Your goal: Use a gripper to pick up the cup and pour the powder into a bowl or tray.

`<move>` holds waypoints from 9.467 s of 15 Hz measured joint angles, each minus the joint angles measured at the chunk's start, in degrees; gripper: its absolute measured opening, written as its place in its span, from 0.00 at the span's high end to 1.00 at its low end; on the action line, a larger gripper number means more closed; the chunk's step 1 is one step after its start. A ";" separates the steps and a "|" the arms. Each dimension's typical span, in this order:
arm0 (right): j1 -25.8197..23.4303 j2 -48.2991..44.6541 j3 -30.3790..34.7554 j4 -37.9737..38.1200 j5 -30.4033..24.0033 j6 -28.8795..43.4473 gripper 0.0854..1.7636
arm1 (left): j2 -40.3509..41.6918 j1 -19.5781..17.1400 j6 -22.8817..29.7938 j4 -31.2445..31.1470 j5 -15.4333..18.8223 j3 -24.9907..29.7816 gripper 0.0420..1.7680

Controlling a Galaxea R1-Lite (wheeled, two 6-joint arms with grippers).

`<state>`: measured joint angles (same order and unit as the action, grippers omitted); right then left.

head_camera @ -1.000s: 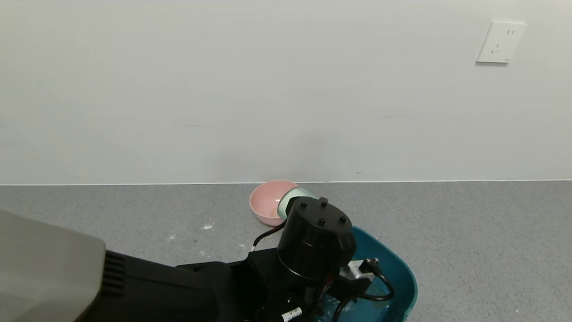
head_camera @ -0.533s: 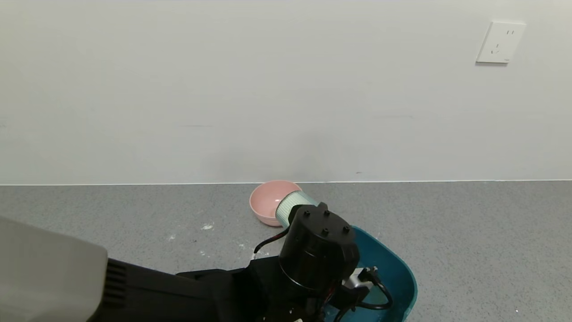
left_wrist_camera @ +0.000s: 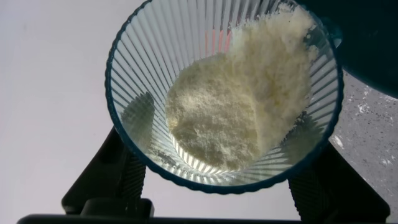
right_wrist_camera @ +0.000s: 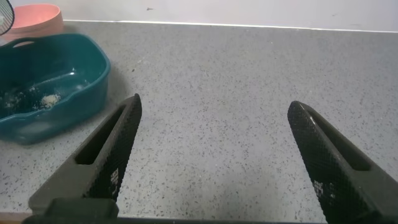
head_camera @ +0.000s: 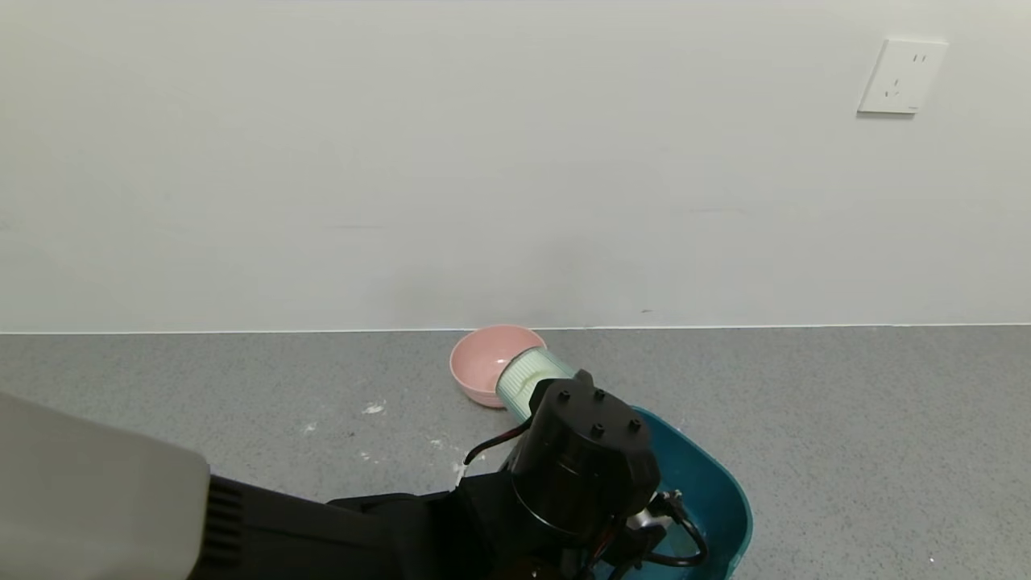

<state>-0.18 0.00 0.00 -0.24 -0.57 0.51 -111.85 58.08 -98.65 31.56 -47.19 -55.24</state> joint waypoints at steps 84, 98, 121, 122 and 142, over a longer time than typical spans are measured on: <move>0.00 0.00 0.00 0.00 0.00 0.01 0.03 | 13.84 -48.27 86.36 10.11 54.91 20.59 0.29; 0.00 0.00 0.00 0.00 0.00 0.00 0.03 | -1.74 -54.16 92.81 23.54 57.42 14.62 0.29; 0.00 0.00 0.00 0.02 0.00 0.01 0.03 | -12.96 -55.88 93.66 26.45 55.63 11.33 0.14; 0.00 0.00 0.00 0.02 0.00 0.00 0.03 | -12.96 -55.88 93.64 26.40 55.63 11.34 0.12; 0.00 0.00 0.00 0.02 0.00 0.00 0.03 | 23.82 -55.77 93.47 -13.15 53.42 12.70 0.04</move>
<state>-0.18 0.00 0.00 -0.22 -0.57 0.51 -88.03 2.30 -5.18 18.41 6.23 -42.53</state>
